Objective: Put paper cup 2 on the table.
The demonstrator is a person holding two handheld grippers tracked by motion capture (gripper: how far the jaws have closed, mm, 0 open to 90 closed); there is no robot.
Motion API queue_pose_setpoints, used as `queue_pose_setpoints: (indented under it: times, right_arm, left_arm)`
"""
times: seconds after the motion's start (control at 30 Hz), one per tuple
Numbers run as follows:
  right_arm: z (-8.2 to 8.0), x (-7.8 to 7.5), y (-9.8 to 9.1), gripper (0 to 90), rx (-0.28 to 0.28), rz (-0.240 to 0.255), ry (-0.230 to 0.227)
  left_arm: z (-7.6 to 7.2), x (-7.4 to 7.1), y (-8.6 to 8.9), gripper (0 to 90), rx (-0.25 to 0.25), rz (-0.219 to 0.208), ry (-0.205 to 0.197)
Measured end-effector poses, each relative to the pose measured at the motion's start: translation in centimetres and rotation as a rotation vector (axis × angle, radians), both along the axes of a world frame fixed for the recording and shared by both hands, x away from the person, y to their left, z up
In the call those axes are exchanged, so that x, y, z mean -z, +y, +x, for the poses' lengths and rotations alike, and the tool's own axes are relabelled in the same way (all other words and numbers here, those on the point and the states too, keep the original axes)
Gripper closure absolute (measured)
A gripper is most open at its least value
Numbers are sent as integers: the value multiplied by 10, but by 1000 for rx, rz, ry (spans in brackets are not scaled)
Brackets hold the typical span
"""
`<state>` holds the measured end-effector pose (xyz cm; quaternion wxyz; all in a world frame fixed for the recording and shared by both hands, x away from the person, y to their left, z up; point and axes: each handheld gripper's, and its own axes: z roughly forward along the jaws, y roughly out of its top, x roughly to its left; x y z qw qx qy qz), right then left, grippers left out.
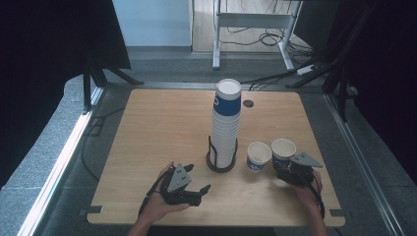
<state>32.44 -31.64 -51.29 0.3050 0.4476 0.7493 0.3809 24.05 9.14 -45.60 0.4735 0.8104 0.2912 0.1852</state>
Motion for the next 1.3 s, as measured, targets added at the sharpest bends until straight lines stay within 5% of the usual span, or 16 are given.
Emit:
queue_pose_setpoints:
  times: [0.37, 0.57, 0.9, 1.0, 1.13, 1.3]
  right_arm:
    - [1, 1, 2, 182, 6, -25, 35]
    - [-6, -3, -6, 131, 24, 18, 32]
    - [-41, -41, -23, 89, 40, 135, -107]
    - [-49, -56, -26, 113, 11, 171, -141]
    - [-57, -71, -18, 167, -108, 231, -172]
    - [-61, -78, 3, 192, -206, 259, -165]
  left_arm:
    - [1, -2, 1, 163, -1, -8, 2]
    - [1, -3, 1, 163, -6, -7, 0]
    - [4, -4, -1, 163, 4, -6, -2]
    - [3, -4, 0, 163, 3, -9, -6]
    - [0, -6, 2, 163, 6, -18, -13]
    - [-3, -9, 2, 163, 11, -20, -25]
